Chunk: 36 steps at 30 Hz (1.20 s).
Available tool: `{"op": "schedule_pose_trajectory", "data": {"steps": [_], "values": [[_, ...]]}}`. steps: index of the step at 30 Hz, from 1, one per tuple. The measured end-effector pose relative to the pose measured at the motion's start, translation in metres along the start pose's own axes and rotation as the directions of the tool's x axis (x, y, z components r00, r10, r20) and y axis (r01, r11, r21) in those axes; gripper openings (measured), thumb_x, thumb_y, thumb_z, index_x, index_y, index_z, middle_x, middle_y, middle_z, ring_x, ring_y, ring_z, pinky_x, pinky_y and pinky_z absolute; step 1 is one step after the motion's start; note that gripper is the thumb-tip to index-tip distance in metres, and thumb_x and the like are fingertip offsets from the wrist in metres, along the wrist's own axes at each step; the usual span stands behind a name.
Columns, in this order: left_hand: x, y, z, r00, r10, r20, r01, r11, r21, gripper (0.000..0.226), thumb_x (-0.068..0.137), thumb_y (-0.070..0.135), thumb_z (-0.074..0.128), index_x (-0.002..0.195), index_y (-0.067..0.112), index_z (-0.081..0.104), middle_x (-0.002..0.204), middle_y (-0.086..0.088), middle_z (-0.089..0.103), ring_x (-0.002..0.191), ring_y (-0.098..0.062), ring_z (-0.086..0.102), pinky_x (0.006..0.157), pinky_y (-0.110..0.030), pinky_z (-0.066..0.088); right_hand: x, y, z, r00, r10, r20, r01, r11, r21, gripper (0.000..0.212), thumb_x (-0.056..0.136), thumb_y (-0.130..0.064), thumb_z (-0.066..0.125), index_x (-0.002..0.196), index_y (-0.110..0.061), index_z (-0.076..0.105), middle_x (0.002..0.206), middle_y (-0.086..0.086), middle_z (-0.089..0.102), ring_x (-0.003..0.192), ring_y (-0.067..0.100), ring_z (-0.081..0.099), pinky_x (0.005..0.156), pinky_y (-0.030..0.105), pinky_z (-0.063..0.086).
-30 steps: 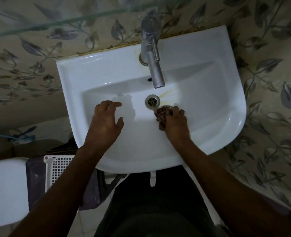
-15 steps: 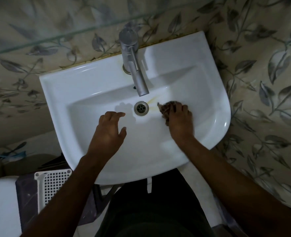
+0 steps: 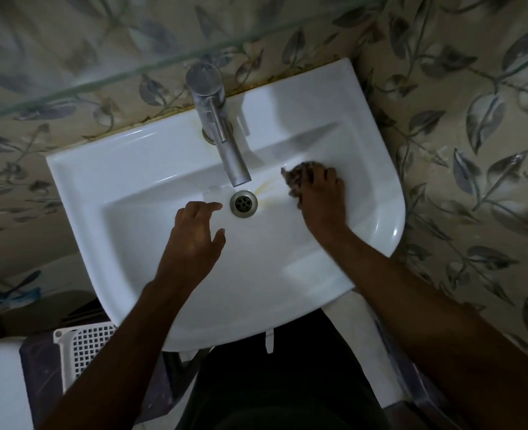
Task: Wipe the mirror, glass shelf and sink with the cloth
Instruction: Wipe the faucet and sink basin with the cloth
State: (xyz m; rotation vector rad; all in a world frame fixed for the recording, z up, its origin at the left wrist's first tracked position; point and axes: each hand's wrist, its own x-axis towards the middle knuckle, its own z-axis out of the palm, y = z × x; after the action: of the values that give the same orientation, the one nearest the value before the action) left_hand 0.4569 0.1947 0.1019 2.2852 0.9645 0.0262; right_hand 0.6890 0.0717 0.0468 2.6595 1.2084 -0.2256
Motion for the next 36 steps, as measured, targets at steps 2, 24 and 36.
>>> {"op": "schedule_pose_trajectory", "data": {"steps": [2,24,36], "values": [[0.003,0.002,0.001,1.0,-0.006,-0.004,0.006,1.0,-0.014,0.049,0.088,0.018,0.068,0.134,0.016,0.052,0.129,-0.007,0.051,0.121,-0.025,0.045,0.097,-0.033,0.04,-0.011,-0.003,0.003,0.985,-0.124,0.116,0.115,0.99,0.079,0.074,0.076,-0.026,0.079,0.141,-0.007,0.049,0.138,0.017,0.048,0.118,0.038,0.047,0.094,0.046,0.039],[0.014,0.004,0.0,0.997,-0.034,-0.064,0.032,0.999,-0.035,0.049,0.087,0.015,0.07,0.133,0.016,0.053,0.129,-0.005,0.051,0.115,-0.027,0.05,0.095,-0.032,0.042,0.024,-0.045,0.048,0.976,-0.09,-0.197,0.131,0.97,0.205,0.058,0.084,-0.042,0.071,0.128,-0.006,0.06,0.127,0.021,0.055,0.108,0.041,0.051,0.09,0.046,0.042],[0.006,0.001,0.004,0.998,-0.043,-0.045,0.041,0.999,-0.032,0.049,0.087,0.015,0.071,0.133,0.016,0.054,0.129,-0.007,0.052,0.116,-0.027,0.05,0.096,-0.03,0.039,0.016,-0.054,0.049,0.971,-0.146,-0.19,0.196,0.941,0.275,0.078,0.08,-0.063,0.064,0.132,-0.005,0.057,0.126,0.021,0.049,0.108,0.043,0.047,0.087,0.046,0.042]]}}
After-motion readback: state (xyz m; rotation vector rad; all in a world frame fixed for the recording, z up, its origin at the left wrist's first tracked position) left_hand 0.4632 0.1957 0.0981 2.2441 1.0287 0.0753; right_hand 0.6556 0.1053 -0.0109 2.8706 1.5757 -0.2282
